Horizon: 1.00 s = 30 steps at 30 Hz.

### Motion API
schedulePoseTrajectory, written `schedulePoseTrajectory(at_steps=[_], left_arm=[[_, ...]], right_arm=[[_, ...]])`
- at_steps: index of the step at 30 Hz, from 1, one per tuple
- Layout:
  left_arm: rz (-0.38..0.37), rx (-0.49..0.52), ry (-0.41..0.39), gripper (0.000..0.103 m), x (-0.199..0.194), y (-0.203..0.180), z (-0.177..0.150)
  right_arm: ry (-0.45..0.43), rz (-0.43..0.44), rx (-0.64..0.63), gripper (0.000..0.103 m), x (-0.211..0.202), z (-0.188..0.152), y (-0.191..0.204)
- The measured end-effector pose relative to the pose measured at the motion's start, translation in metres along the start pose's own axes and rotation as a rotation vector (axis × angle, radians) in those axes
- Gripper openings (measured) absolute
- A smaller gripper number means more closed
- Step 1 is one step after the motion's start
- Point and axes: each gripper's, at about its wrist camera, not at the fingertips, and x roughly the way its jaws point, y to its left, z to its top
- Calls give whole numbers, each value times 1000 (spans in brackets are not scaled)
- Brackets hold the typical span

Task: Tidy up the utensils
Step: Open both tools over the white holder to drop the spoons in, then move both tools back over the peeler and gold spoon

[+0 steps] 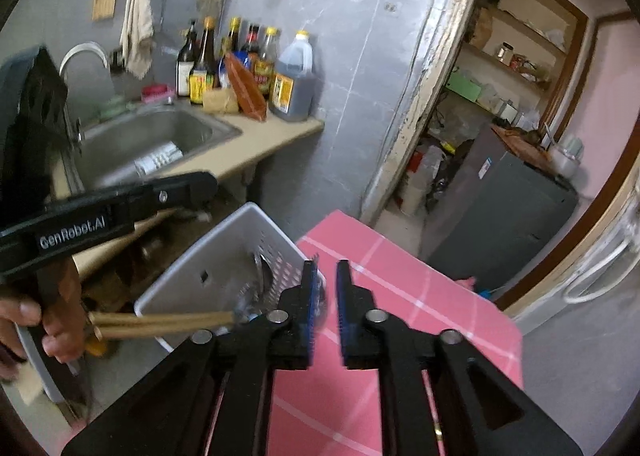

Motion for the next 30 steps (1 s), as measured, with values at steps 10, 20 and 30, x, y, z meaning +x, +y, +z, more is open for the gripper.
schedulePoseTrajectory(at_steps=[10,20,30], left_arm=[[41,28,3,13,-8,-5,1],[78,97,-49,43,-25,-32,5],[143,192,-125,95,-47,-79,3]], right_arm=[[-149,-13,194,38,-22,-14,-38],[-301,-75,344,64,-60,-33,-67],[-416,-136,465,98,-101,-69,-100]])
